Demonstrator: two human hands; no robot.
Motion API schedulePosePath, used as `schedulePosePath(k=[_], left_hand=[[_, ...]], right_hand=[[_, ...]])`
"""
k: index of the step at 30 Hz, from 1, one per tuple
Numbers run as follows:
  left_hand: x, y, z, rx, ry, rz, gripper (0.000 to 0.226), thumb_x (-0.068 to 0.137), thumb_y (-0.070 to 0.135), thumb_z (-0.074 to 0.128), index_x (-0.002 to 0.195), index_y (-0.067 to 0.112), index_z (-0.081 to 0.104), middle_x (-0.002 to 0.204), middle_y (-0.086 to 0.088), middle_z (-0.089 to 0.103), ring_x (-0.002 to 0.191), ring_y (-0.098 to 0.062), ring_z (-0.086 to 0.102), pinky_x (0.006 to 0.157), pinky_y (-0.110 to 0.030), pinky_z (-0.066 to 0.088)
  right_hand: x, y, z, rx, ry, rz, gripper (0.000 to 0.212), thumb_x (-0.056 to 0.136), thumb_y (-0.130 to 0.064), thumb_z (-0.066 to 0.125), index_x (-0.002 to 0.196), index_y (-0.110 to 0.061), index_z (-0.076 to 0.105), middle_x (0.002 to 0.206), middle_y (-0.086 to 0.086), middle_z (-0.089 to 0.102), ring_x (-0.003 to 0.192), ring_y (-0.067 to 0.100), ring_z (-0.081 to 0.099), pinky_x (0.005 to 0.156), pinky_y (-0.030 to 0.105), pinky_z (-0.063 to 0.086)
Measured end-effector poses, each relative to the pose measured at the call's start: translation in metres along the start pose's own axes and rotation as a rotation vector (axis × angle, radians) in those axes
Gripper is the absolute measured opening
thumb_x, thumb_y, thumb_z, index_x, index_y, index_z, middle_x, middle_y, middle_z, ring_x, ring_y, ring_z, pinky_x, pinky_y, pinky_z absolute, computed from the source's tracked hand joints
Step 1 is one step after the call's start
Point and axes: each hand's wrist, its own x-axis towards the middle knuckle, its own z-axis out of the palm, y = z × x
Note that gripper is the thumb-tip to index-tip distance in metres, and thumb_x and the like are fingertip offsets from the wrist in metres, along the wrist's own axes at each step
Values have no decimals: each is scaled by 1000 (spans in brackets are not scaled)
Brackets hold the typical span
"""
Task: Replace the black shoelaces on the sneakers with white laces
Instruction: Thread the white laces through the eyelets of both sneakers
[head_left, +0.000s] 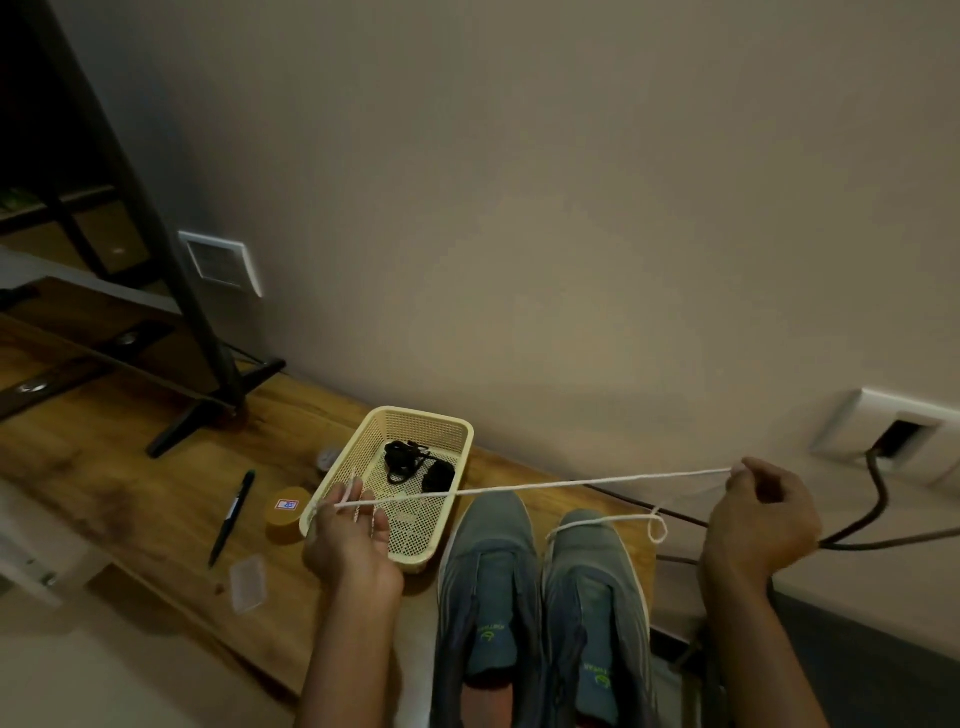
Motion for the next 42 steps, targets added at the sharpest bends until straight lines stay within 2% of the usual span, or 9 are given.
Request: schedulePosePath(k=[4, 9, 11, 16, 21, 26, 30, 36, 42], left_hand=[[3, -2, -2, 261, -36, 246, 21, 98, 22, 46, 109, 18, 63, 100, 0, 61, 81, -11, 57, 59, -19, 47], [5, -28, -4, 1107, -511, 922, 20, 93, 25, 54, 102, 15, 69, 92, -3, 59, 87, -23, 56, 65, -33, 48], [-2, -38, -4, 1224, -689, 906, 14, 91, 22, 58, 99, 18, 70, 81, 5, 55, 79, -18, 55, 65, -30, 46], [-14, -42, -2, 1283, -878, 853, 19, 82, 17, 71, 99, 23, 70, 75, 11, 62, 68, -4, 58, 63, -19, 48], [-17, -40, -2, 1212, -861, 683, 25, 73, 16, 79, 69, 23, 55, 55, 12, 53, 49, 2, 46, 48, -13, 36], [-19, -41, 1, 1135, -847, 579, 27, 81, 1, 68, 75, 27, 67, 76, 10, 69, 74, -2, 64, 65, -12, 49], [-23, -46, 3, 1104, -795, 625, 24, 80, 5, 71, 80, 27, 61, 79, 8, 69, 75, 0, 65, 63, -6, 44], [-18, -49, -1, 1189, -642, 646, 14, 87, 15, 65, 87, 28, 58, 85, 6, 66, 82, -11, 62, 65, -21, 46], [-21, -70, -15, 1921, -642, 694, 23, 95, 41, 48, 101, 26, 64, 122, 6, 49, 118, -18, 38, 100, -37, 27]], right_hand=[[3, 1, 1, 27, -153, -20, 17, 88, -1, 56, 103, -5, 63, 98, 12, 63, 95, 26, 62, 85, 34, 52], [-20, 5, 23, -291, -551, -393, 25, 84, 2, 60, 104, -10, 68, 127, 14, 54, 111, 33, 52, 99, 35, 36], [-35, 7, 29, -420, -680, -499, 32, 80, 0, 65, 108, -15, 68, 133, 11, 50, 112, 31, 49, 90, 25, 29], [-74, -9, 33, -158, -1380, -147, 32, 83, -1, 64, 101, -27, 65, 98, -11, 68, 84, -7, 60, 78, 13, 45], [-62, -6, 33, -104, -1293, -56, 13, 83, 4, 62, 84, -7, 70, 72, 1, 66, 57, -2, 59, 62, 15, 49], [-55, -6, 30, -88, -1158, -37, 22, 88, 7, 51, 82, -6, 67, 63, 1, 58, 44, 3, 51, 48, 17, 46], [-56, -7, 29, -316, -1319, -241, 11, 84, -4, 63, 84, -10, 73, 76, -5, 66, 64, -1, 56, 58, 9, 41], [-32, 2, 26, -381, -404, -470, 9, 90, -3, 53, 91, -2, 62, 88, 16, 64, 79, 31, 58, 65, 30, 34], [-46, 26, 31, -379, -958, -270, 27, 82, 9, 49, 87, -4, 72, 77, 6, 66, 55, 1, 53, 59, 15, 43]])
